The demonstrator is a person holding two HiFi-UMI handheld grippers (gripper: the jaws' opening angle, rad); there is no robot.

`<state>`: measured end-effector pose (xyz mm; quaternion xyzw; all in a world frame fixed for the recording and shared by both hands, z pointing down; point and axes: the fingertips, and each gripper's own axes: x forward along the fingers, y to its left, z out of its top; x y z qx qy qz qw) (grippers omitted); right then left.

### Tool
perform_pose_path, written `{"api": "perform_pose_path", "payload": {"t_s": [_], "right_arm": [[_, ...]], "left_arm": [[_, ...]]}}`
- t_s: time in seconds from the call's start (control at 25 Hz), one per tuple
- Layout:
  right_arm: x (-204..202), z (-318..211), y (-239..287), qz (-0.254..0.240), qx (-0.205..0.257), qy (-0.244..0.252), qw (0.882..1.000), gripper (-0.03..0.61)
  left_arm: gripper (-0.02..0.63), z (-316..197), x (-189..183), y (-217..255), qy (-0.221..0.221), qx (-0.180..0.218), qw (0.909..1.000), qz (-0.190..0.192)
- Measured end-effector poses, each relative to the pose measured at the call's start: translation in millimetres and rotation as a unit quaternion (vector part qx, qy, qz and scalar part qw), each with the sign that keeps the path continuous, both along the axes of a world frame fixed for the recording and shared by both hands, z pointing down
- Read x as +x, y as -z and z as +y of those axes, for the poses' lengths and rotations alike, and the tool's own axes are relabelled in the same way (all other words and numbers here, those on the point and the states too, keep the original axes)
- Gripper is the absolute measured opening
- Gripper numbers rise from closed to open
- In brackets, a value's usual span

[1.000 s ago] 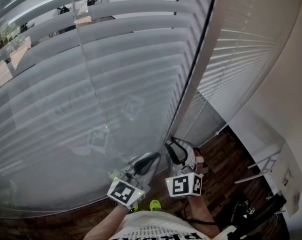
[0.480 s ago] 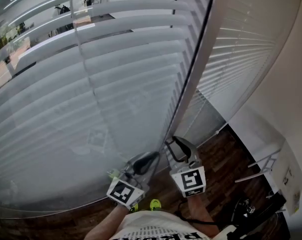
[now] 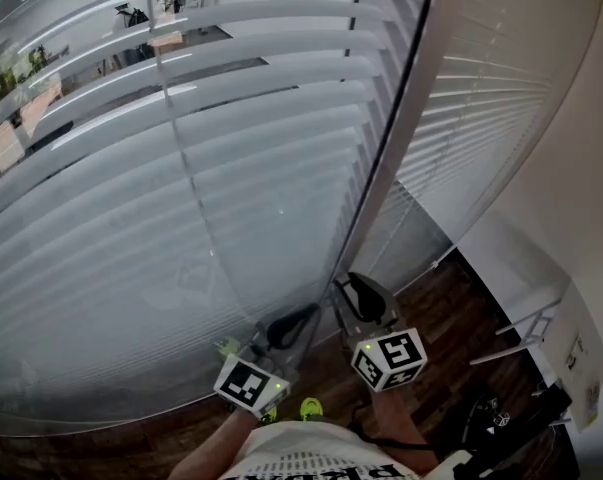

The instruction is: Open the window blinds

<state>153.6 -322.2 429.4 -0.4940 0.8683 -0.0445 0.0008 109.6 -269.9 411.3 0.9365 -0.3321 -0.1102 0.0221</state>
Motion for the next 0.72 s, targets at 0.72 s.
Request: {"api": "perform_pose_path", "payload": {"t_s": [0.72], "right_arm": [[-7.6,8.5,-5.7,0.353,0.096,0.015,0.931,0.132]], "left_arm": [[-0.009,-0.9,4.7,0.5,-0.012,0.000,0.9999,-0.005]]}}
